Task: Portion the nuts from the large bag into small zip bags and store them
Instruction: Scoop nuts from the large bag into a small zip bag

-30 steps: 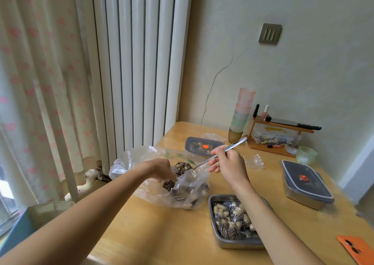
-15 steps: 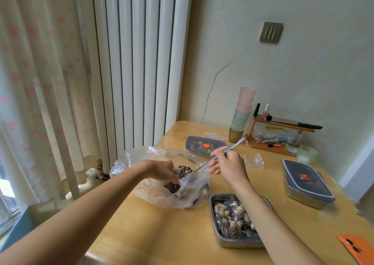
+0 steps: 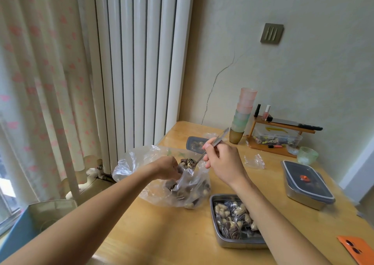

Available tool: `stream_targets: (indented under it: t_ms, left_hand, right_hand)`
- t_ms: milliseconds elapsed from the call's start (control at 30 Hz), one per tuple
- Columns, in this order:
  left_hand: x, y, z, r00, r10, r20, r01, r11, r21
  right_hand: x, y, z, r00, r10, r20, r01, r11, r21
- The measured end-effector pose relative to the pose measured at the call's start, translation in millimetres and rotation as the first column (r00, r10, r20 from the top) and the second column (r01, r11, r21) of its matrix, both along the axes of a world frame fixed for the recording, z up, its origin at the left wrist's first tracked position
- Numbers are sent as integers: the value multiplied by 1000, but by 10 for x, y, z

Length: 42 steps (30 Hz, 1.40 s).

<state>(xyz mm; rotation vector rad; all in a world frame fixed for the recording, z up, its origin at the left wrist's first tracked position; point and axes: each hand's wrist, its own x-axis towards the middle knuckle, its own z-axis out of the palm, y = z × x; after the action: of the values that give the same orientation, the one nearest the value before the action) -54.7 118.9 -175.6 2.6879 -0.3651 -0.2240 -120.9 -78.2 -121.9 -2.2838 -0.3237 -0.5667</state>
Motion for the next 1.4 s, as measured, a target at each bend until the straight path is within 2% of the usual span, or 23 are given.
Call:
stream_targets:
  t_ms: [167,300,700,933,1167,1400]
  left_hand:
    - [-108,-71,-65,997,57,-48,-63,988,-142]
    - [-156,-86,-95,995,82,-48,-91,966,-240]
    - [-122,-39,-198,988,117,-100,-150,889,-432]
    - [-88,-13,-260,984,111,-138,-163,869,-468]
    - [-124,-3,-228,983,14,-183,-118,811,-573]
    - [-115,-9,-242,990,57,-128,-118,830,-545]
  right_hand:
    - [-46,96,40,986,154,62,-134,959,-251]
    - [-53,159,13,969,228,95,-185,926,-330]
    - [-38,186,-33,937,174,303,-73,946,-316]
    - [2,182,-63,941,268,207,-184,918,-351]
    - [-5,209,-61,942,256,218,-172,923,-343]
    - [15,177,-41,948,156,276,-68,950,-306]
